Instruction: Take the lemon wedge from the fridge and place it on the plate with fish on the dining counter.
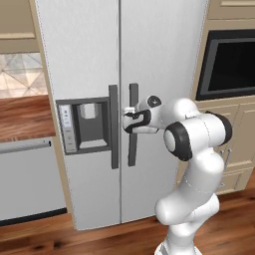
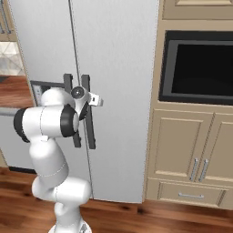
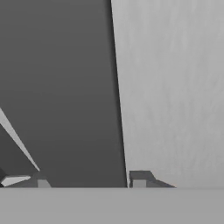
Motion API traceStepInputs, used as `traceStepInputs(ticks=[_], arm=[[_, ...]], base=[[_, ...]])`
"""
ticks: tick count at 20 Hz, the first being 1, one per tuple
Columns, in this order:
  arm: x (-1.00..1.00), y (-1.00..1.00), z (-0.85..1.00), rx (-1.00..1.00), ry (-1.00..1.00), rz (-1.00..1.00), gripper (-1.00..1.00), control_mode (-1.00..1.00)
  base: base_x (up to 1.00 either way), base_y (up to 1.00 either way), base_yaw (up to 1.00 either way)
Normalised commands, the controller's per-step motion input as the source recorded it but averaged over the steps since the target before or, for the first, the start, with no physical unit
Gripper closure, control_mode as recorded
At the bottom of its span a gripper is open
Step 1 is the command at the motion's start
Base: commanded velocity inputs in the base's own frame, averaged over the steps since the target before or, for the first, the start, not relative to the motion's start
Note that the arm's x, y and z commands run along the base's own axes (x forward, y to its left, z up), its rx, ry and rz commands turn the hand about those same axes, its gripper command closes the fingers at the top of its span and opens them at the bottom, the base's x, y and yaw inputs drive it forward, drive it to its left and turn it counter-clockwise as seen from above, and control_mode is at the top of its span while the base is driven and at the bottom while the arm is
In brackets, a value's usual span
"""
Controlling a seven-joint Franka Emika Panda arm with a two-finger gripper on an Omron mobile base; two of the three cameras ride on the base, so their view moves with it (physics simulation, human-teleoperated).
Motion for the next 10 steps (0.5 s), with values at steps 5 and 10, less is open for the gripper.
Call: traceStepInputs(ticks=[5,10], arm=[[-0.30,-0.10,0.00,-0.01,-0.03,-0.04,1.00,-1.00],[-0.98,-0.74,0.00,0.00,-0.05,-0.23,1.00,-1.00]], base=[[0.00,0.00,0.00],[0.00,0.00,0.00]])
